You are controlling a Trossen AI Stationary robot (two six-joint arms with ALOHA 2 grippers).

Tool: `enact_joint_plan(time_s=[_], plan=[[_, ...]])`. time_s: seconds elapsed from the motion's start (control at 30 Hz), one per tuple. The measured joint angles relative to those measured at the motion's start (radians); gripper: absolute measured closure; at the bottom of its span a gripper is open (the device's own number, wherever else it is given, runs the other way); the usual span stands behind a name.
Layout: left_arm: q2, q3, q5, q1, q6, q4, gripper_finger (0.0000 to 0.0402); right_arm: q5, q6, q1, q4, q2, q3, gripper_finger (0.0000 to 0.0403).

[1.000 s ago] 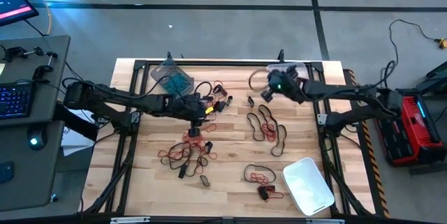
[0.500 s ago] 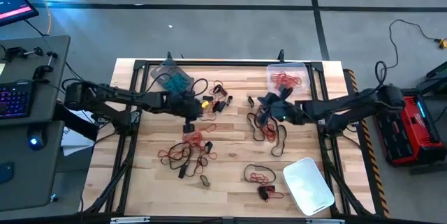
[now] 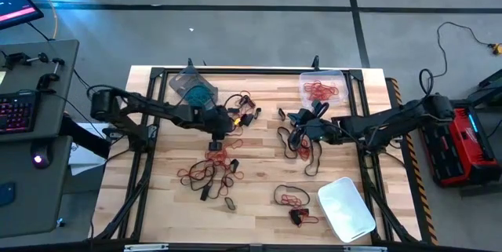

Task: Sort rubber bands into baskets
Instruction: Put the red rubber band into the transparent bin

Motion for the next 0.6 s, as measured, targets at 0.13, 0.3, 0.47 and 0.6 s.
enact_joint_plan(time_s=[0.13,0.3,0.47,0.6], plan=[[0.049,0.034,-0.014,0.000,0.006,-0.035,0.0290,0.000,-0.002,0.000,0.000,0.000,0.000,0.0403],[0.086,0.060,-0.013,-0.003,0.024,-0.066,0.0289,0.000,-0.002,0.000,-0.001,0.000,0.000,0.0403],[0.101,0.074,-0.037,-0.003,0.024,-0.079,0.0294,0.000,-0.002,0.000,0.000,0.000,0.000,0.0403],[0.101,0.074,-0.029,-0.004,0.048,-0.081,0.0328,-0.025,0.012,0.000,0.000,0.000,0.000,0.0403]])
